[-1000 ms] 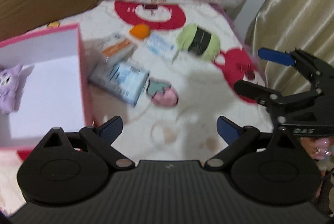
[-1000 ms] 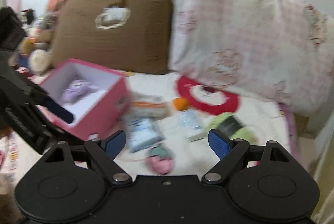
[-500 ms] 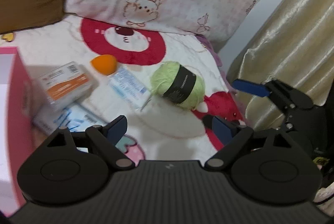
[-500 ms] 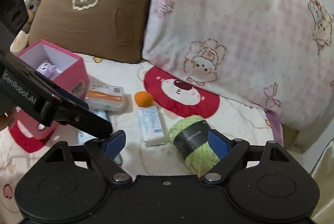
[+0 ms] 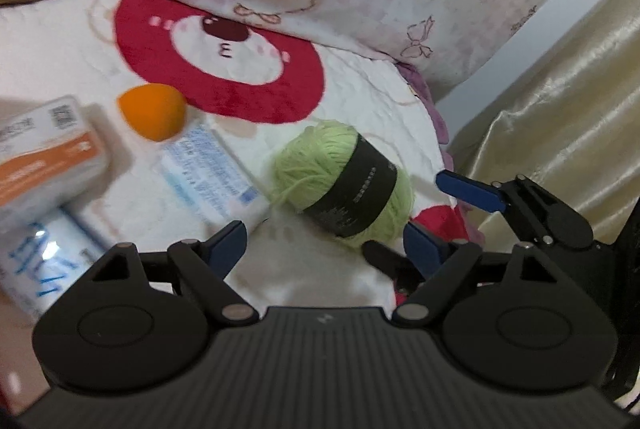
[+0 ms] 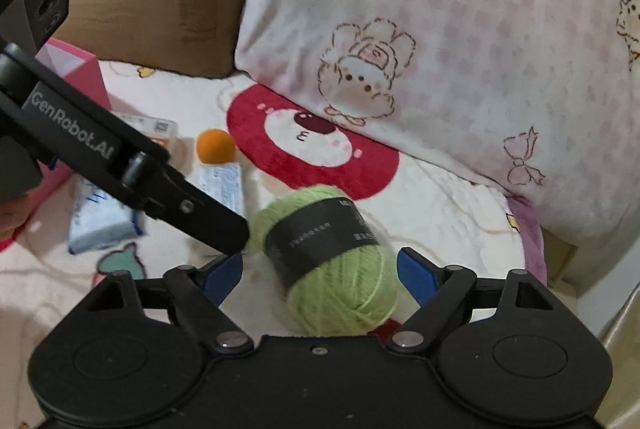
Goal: Organize objects
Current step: 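Close the left tool on the green yarn ball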
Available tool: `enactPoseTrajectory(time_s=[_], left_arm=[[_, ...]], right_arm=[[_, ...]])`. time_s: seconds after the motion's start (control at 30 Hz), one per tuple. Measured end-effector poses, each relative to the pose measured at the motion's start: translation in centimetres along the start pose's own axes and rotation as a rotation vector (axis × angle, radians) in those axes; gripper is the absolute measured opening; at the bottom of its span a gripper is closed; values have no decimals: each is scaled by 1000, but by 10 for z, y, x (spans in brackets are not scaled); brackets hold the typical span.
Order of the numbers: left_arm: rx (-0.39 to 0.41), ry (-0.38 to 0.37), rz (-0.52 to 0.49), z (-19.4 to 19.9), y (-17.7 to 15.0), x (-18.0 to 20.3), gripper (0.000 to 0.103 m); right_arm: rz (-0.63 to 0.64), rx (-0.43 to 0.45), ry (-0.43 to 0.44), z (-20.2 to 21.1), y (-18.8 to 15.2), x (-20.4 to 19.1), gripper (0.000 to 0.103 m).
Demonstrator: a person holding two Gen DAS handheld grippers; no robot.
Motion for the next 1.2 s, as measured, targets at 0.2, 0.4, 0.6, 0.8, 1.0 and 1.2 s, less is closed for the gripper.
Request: enactPoseTrajectory(time_s=[0.2,0.4,0.6,0.8,1.0,1.2], left_arm=[[-15,-27,71,-31,1,4,77],[-18,-28,144,-49,2,-3,69],[-10,-71,209,-56,1,-7,68],[-40,-132,338,-62,3,-11,66],[-44,-149,348,-57,4,-9,66],[-42,-169,363,-50,-1,-10,61]], right_arm=[[78,-28,7,-14,-8,0,85],[66,-40,4,-30,-15,6,85],[-5,-111,14,-50,-24,11,85],[-105,-114,25,-55,-23,11,77],[-152,-89,39,-39,-24,3,64],[-194,-58,23,-27,-23,-10,60]])
Point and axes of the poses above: each gripper's, at about its wrist camera, not at the fingertips, and z roughly against the way its jaws point, x to its right, y to its top, the point moved 10 cm from there along -z, roughly the way its jaws point, and after that the axes turned 6 degrees about z, right-handed, at the moved point
